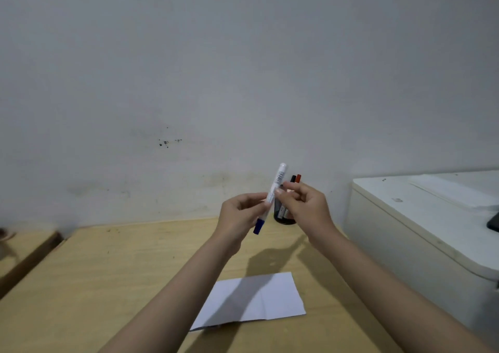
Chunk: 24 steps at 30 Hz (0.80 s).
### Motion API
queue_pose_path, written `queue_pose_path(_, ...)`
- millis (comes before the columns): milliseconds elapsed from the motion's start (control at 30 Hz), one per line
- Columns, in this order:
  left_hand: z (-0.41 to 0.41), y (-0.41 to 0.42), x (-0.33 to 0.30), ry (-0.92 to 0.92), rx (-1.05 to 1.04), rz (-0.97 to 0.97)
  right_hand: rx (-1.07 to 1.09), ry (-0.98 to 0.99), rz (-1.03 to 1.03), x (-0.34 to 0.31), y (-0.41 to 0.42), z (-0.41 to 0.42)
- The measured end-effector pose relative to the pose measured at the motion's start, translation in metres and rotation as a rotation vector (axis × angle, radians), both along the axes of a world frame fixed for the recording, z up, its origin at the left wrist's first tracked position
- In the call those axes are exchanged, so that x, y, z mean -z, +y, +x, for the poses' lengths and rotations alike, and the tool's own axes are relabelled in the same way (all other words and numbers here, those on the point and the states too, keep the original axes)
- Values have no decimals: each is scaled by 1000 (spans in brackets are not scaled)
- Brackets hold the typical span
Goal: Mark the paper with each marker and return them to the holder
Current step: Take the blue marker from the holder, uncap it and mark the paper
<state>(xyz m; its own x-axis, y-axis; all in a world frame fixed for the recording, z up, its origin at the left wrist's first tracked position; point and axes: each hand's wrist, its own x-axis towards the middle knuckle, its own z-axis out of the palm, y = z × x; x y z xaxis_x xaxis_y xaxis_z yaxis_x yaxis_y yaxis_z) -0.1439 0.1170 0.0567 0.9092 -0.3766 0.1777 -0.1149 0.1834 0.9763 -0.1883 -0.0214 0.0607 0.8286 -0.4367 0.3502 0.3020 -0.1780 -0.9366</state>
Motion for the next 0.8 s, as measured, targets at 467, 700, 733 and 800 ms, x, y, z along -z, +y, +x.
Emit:
queue_pose_path(467, -5, 27, 35, -221, -162, 231, -116, 79, -89, 17, 28, 9)
queue_pose_path(700, 0, 34, 31, -162, -33, 263, -174, 54, -80, 24, 25, 15)
queue_pose_path(733, 3, 36, 30, -137, 17, 256, -198, 40, -40, 25, 24, 16)
queue_pose_path(800, 9, 44, 32, -85, 108, 279, -227, -11, 106, 23, 19, 17)
